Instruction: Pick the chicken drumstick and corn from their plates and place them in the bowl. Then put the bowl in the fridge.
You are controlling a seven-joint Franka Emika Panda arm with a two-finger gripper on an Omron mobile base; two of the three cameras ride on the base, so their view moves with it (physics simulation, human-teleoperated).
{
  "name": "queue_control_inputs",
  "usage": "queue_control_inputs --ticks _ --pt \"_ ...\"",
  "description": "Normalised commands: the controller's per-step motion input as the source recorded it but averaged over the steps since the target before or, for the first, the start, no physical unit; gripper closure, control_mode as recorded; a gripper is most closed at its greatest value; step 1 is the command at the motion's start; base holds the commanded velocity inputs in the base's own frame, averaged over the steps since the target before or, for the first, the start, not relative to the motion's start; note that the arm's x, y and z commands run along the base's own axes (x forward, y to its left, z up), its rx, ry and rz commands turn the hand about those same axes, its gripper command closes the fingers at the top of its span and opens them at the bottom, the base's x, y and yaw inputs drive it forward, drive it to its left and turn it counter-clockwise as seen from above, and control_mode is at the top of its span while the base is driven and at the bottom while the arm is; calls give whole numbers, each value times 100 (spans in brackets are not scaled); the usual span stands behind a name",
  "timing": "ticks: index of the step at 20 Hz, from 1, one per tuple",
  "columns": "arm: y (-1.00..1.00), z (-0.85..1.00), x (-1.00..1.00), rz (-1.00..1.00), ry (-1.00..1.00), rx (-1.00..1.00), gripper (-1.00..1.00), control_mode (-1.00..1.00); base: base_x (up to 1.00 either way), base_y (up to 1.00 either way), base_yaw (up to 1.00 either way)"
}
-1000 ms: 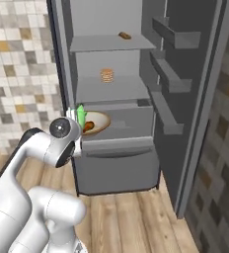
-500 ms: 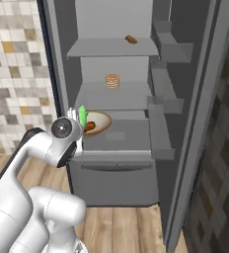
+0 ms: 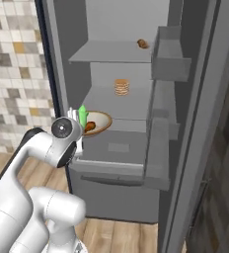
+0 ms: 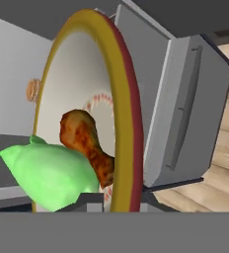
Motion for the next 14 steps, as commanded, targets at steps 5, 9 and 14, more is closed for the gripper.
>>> queue_control_inputs --ticks 5,9,14 --pt "0 0 0 0 0 0 100 100 52 -31 17" --pt "0 0 0 0 0 0 100 100 49 -14 11" --pt "0 0 0 0 0 0 100 100 15 -7 2"
